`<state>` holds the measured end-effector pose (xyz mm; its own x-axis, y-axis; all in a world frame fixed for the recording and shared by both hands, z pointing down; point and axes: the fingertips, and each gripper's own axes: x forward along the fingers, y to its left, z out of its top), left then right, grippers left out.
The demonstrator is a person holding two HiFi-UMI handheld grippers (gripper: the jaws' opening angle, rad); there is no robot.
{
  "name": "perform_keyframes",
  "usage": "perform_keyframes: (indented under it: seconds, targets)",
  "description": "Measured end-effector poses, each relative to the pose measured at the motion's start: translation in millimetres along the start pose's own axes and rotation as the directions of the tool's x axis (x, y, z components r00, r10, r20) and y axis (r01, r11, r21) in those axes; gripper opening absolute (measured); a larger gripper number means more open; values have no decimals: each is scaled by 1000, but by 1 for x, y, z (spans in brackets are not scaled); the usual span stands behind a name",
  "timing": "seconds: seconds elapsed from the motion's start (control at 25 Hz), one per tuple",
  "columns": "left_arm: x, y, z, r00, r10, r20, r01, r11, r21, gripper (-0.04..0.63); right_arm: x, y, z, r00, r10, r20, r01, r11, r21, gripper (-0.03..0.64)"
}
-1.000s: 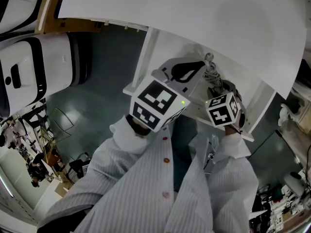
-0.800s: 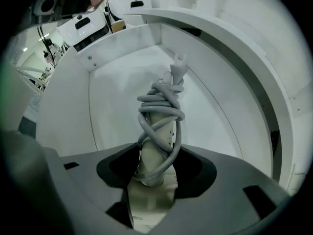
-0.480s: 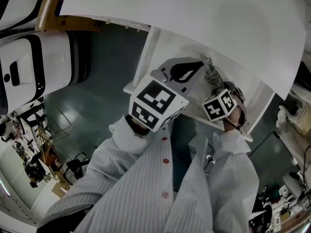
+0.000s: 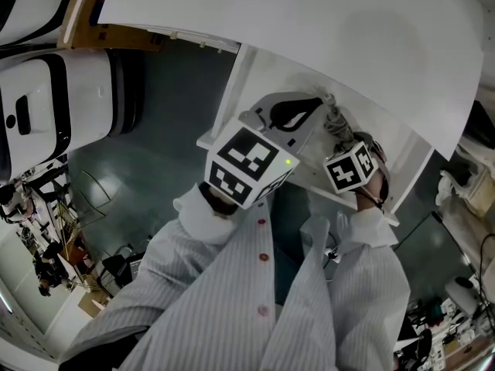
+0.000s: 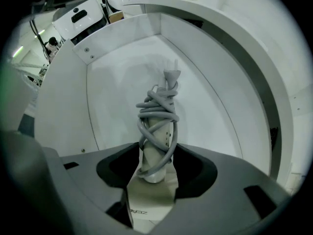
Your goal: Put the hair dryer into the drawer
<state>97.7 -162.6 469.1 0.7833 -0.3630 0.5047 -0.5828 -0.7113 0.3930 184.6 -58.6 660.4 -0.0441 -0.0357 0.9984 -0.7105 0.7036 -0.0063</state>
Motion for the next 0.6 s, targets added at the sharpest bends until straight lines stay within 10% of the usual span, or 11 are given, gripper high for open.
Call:
perform_keyframes:
  seconds: [0.4, 0.6]
  targets:
    - [-9, -20, 37, 998, -17, 65, 14, 999, 40, 9, -70, -19, 18, 988, -41, 150, 23, 993, 118, 195]
    - [-19, -39, 64, 994, -45, 98, 38, 996, 75, 9, -138, -27, 42, 931, -63, 360, -44, 958, 282, 195]
